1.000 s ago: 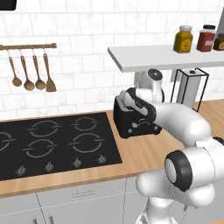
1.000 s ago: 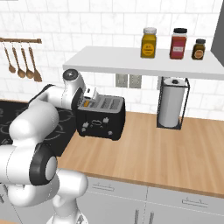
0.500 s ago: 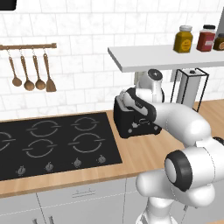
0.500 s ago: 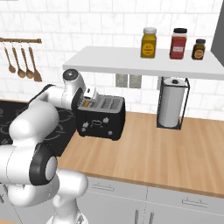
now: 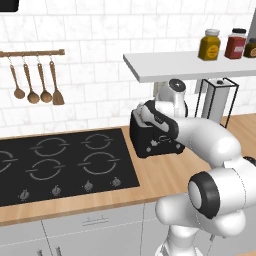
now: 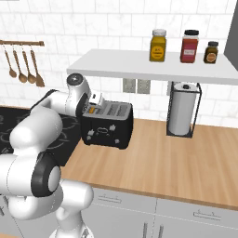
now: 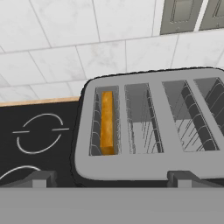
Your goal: Start the toaster. Once the lever pops up, take the bread to the plate on the dining counter.
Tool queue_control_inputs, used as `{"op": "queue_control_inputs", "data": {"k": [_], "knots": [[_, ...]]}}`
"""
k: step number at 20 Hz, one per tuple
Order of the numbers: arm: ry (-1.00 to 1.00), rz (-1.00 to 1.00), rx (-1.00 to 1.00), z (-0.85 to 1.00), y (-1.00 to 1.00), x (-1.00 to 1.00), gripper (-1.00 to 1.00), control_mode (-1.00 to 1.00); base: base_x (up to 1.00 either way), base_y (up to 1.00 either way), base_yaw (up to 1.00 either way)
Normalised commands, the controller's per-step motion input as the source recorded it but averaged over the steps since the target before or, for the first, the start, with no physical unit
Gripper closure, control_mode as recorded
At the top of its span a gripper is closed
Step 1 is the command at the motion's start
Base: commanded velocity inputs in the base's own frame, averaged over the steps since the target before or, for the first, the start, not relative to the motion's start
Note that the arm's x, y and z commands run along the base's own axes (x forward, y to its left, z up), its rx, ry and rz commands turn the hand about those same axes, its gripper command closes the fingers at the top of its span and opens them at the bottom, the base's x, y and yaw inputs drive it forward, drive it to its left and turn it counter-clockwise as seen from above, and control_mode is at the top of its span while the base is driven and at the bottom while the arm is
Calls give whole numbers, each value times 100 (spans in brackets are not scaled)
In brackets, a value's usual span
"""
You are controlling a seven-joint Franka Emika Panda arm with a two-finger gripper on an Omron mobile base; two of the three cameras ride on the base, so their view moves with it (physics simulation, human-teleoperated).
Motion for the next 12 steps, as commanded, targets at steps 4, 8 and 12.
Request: {"op": "queue_control_inputs", "data": {"k": [4,8,12], "knots": [[0,0,0,0,0,0,-100,-100,0,0,0],[0,0,0,0,0,0,-100,-100,0,0,0],[0,0,0,0,0,0,-100,-100,0,0,0]]}}
